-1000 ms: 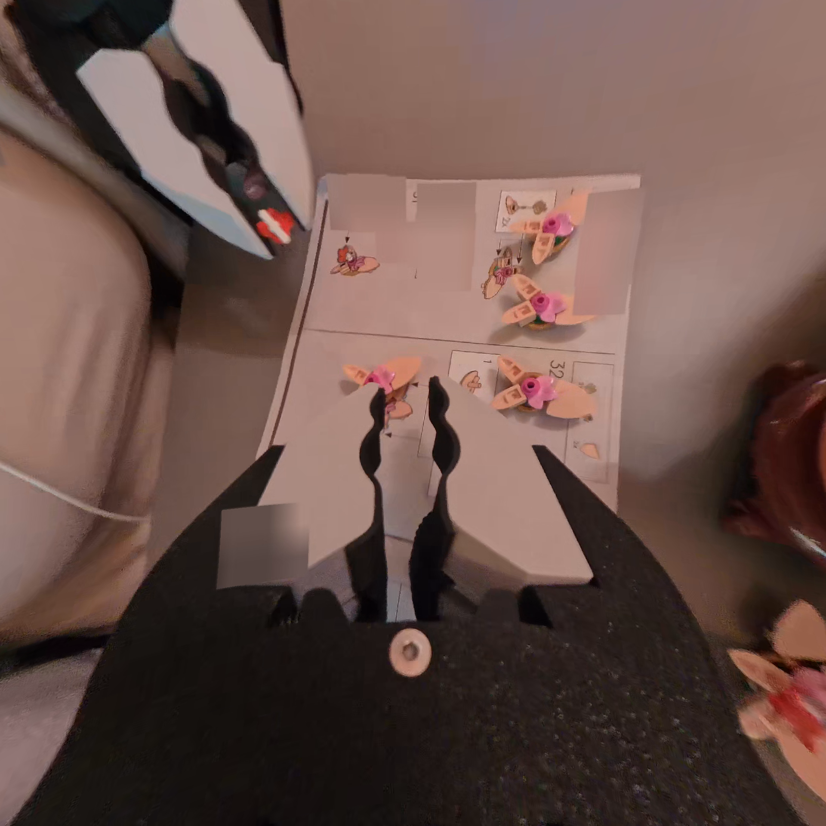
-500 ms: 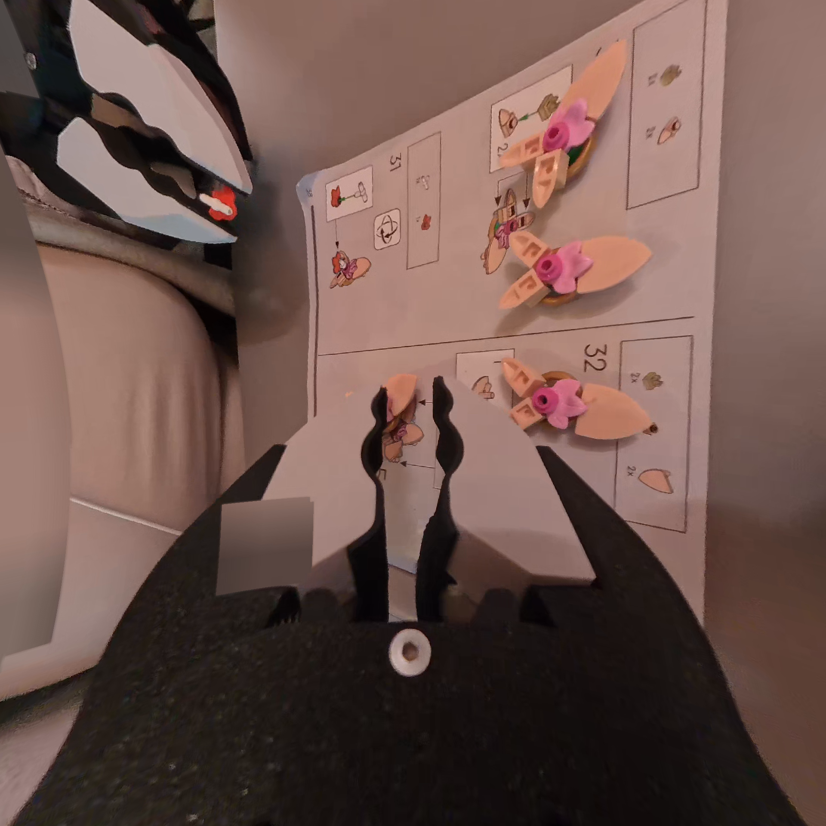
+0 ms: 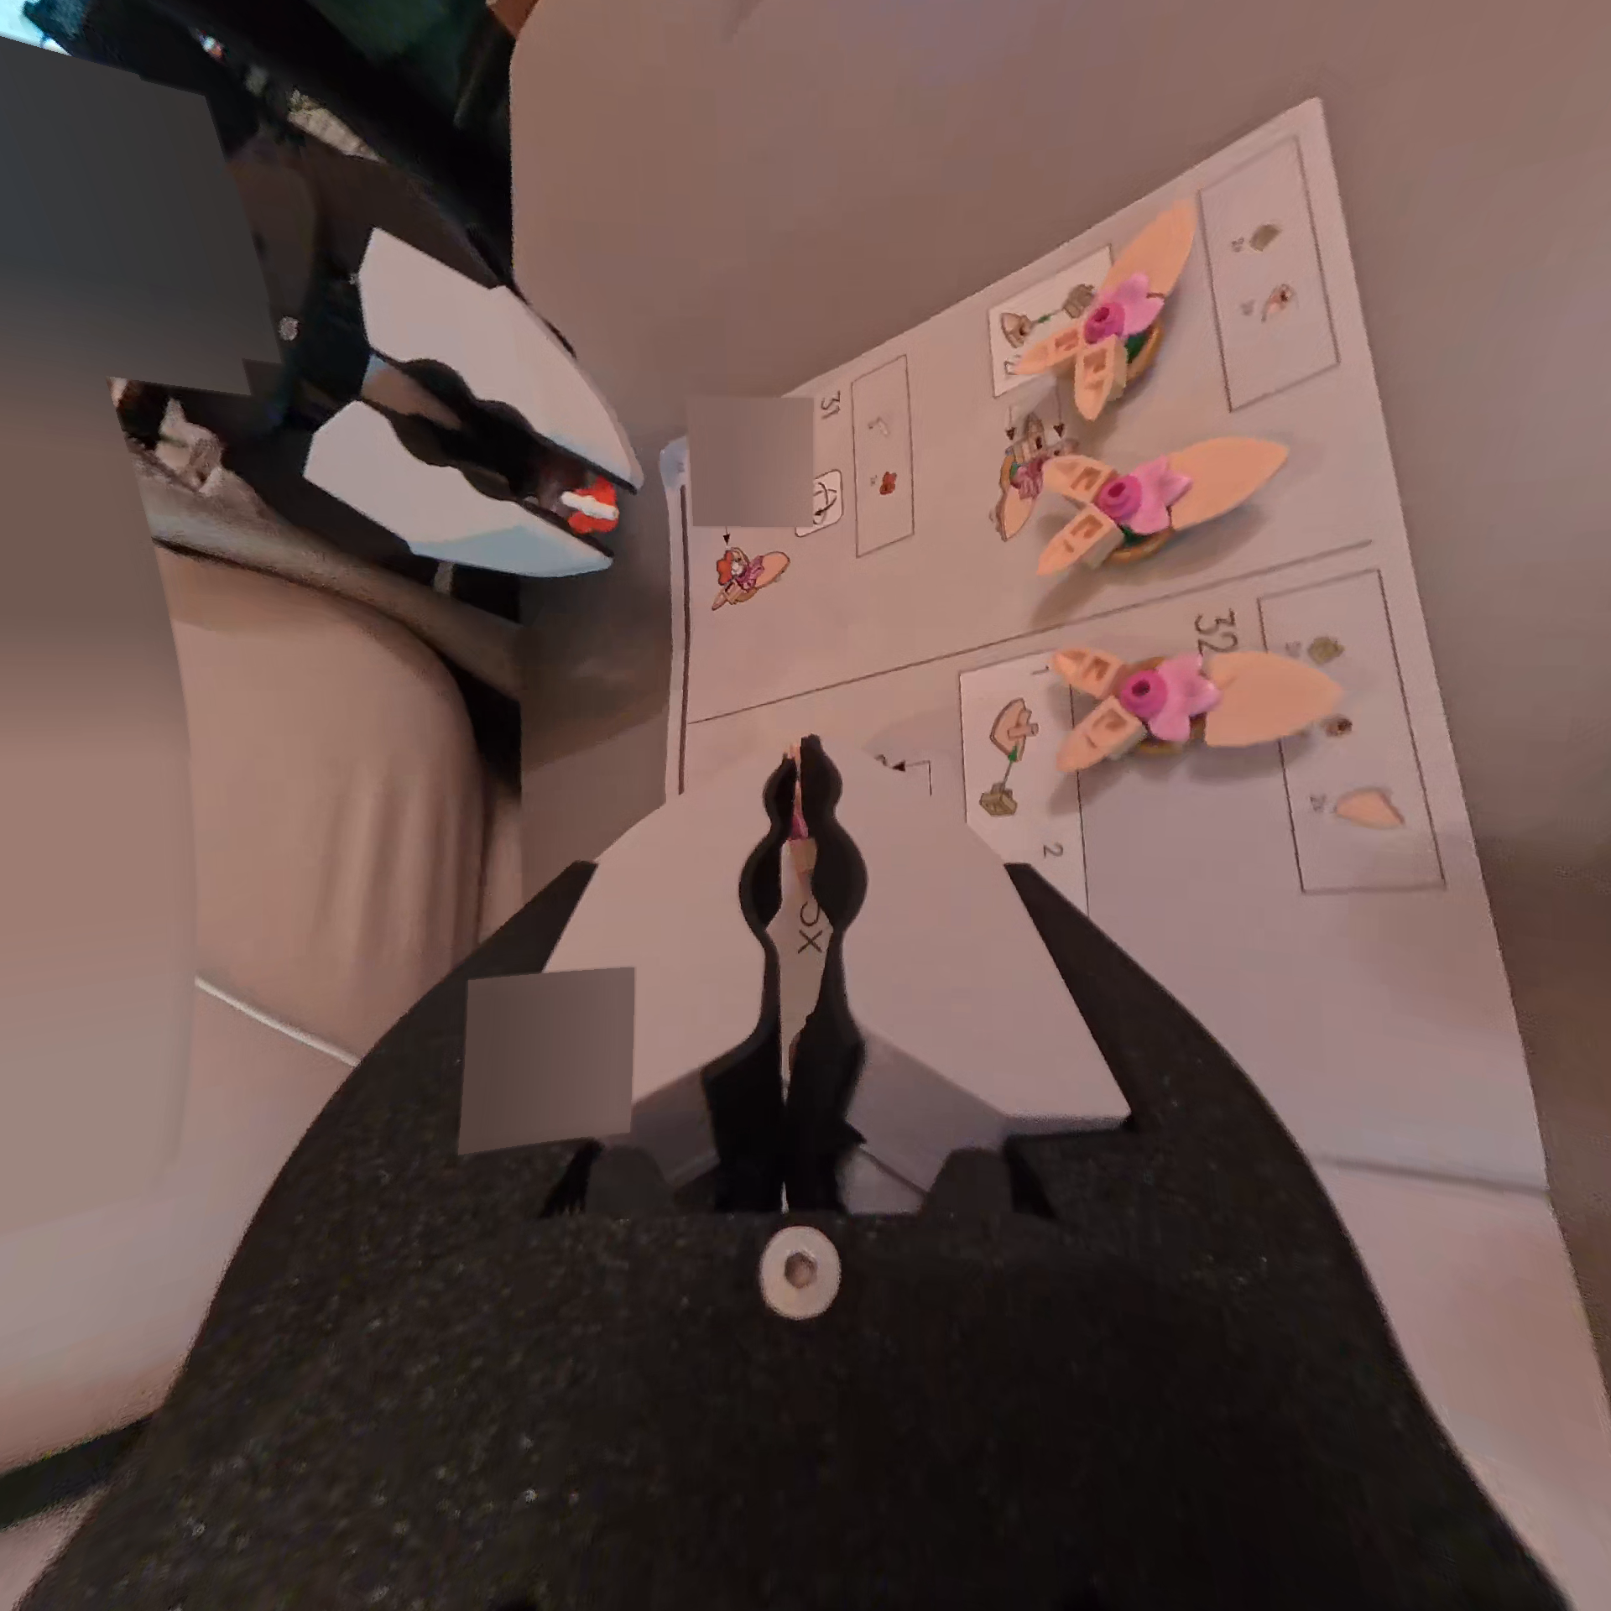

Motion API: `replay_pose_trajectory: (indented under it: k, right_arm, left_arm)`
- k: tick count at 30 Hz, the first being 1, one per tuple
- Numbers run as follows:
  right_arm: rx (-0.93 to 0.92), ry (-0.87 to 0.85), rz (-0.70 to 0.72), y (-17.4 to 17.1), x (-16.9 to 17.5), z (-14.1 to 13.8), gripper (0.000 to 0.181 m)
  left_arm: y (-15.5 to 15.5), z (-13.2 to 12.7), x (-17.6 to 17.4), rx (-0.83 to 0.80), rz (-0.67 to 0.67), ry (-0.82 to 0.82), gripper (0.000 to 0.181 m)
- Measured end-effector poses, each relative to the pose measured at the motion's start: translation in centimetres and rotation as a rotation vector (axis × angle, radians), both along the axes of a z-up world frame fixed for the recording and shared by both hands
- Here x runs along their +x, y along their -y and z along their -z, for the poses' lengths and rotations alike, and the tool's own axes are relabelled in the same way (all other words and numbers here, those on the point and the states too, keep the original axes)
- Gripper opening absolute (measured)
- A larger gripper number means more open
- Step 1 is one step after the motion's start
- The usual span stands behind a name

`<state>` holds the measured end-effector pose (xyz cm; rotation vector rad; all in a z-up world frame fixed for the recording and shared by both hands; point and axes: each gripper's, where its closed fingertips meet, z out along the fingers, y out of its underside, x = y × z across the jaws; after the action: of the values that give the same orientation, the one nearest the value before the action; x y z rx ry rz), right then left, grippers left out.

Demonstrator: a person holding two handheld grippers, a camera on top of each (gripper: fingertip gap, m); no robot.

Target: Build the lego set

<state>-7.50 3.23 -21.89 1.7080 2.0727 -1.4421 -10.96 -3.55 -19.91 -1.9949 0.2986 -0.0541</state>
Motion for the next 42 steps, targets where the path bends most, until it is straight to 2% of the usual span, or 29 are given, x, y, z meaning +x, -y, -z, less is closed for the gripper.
replay_pose_trajectory:
  k: [7,13,17,23,26,33,42]
  right_arm:
    - [0.023,-0.042,0.115,-0.3,0.7,-0.3,0.001]
    - [-0.034,-0.172,0.331,-1.1,0.0,-2.1,0.001]
    - [-0.09,-0.255,0.466,-1.6,-0.3,-3.1,0.001]
    - [-0.12,-0.37,0.609,-2.5,-1.0,-4.5,0.001]
    - [-0.121,-0.413,0.652,-2.7,-1.3,-5.1,0.0]
    - [-0.167,-0.471,0.688,-2.1,-1.9,-6.0,0.001]
    - [-0.176,-0.491,0.694,-2.2,-2.2,-6.5,0.001]
  left_arm:
    - [-1.9,0.8,1.9,-0.055,-0.003,-0.031,0.015]
    - [-3.3,1.1,2.9,-0.066,-0.04,-0.049,0.015]
    - [-4.4,0.4,2.9,-0.018,-0.069,-0.053,0.015]
    - [-6.5,-1.2,2.6,0.108,-0.117,-0.172,0.015]
    - [-7.2,-1.5,2.3,0.141,-0.146,-0.204,0.015]
    - [-7.9,-2.0,1.5,0.198,-0.205,-0.422,0.015]
    - [-7.7,-2.1,1.0,0.209,-0.228,-0.495,0.015]
